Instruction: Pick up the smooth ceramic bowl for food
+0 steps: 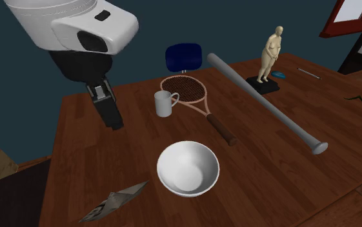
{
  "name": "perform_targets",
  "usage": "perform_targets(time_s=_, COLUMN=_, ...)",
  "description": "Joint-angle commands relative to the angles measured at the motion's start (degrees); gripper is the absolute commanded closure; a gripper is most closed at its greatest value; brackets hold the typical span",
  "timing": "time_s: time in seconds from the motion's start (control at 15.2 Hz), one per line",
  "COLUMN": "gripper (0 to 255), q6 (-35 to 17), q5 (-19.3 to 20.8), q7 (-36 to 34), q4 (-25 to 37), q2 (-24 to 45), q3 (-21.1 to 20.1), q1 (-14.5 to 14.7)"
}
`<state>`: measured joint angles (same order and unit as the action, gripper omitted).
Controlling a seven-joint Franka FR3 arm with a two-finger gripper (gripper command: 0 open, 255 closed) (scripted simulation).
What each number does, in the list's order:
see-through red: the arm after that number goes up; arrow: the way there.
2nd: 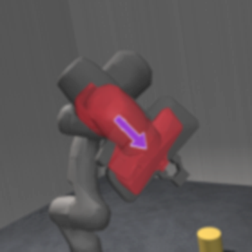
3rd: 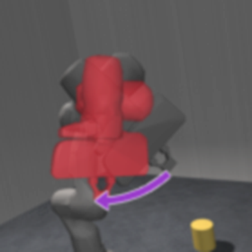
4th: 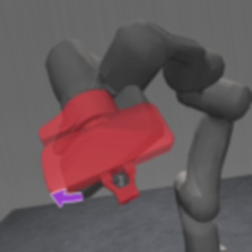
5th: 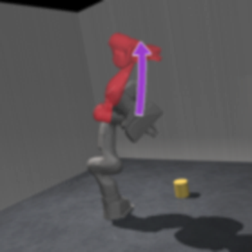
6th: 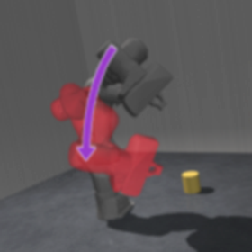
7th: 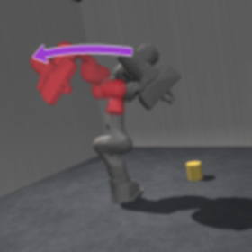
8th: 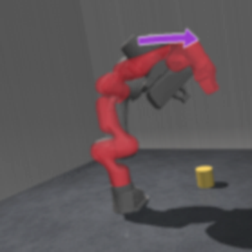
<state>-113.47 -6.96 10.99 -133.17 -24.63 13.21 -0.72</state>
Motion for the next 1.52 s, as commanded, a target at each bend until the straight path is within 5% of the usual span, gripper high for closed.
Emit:
perform_targets(time_s=0.0, gripper=0, q6=-2.01, q5=-1.15, q7=2.78, q4=1.08, q2=3.9, q3=1.92, q1=0.1)
perform_targets(time_s=0.66, gripper=0, q6=-7.15, q5=-12.36, q7=18.51, q4=11.2, q2=25.96, q3=9.25, q1=-0.64)
perform_targets(time_s=1.45, gripper=0, q6=-4.66, q5=-26.06, q7=31.78, q4=31.11, q2=53.02, q3=7.94, q1=-8.84)
